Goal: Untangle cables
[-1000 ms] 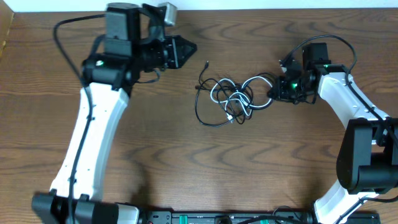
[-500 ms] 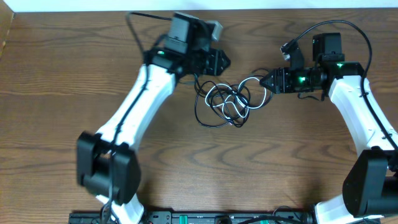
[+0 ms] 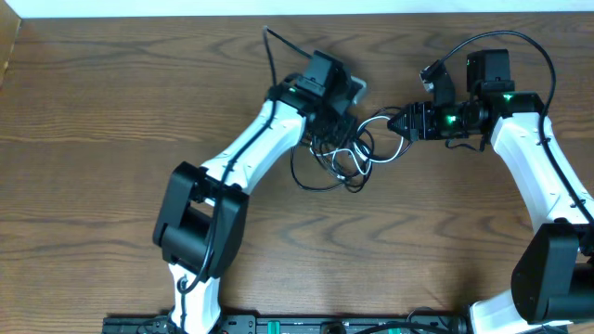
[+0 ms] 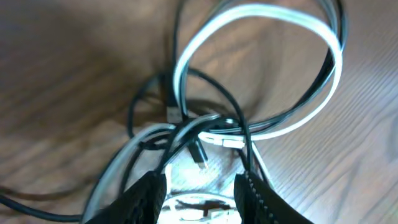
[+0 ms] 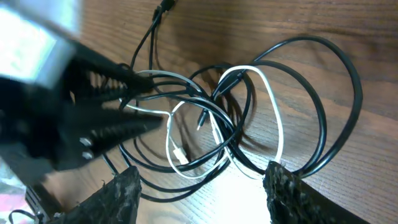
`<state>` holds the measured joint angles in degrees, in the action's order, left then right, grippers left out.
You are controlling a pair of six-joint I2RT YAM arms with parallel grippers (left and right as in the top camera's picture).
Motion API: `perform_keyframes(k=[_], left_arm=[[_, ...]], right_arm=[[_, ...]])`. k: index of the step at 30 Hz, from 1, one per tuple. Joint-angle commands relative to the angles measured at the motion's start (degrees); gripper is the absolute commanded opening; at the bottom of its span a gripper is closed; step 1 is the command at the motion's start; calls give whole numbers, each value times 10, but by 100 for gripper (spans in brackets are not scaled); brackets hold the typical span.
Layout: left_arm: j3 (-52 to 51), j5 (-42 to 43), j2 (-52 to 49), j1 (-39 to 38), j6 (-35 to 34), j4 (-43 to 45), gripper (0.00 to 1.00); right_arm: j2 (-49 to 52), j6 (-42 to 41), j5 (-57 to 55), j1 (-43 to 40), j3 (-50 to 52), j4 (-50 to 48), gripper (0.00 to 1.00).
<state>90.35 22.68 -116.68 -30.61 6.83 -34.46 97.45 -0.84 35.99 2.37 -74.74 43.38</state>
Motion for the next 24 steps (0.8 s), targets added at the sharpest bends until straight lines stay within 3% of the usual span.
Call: perform_keyframes(k=[1, 5, 21, 22, 24], left_arm=[[-5, -48, -22, -15, 50, -11, 42], [-5, -100, -49, -22, 52, -5, 42], [-5, -99, -108, -22, 51, 23, 43], [-5, -99, -110, -22, 51, 23, 38], [-5, -99, -112, -22, 51, 22, 12]], right_arm=[[1, 1, -5, 2, -5, -1, 61], [1, 1, -5, 2, -5, -1, 62], [1, 1, -14, 2, -5, 0, 66], [1, 1, -14, 2, -5, 0, 66], [1, 1, -14, 2, -5, 0, 66]])
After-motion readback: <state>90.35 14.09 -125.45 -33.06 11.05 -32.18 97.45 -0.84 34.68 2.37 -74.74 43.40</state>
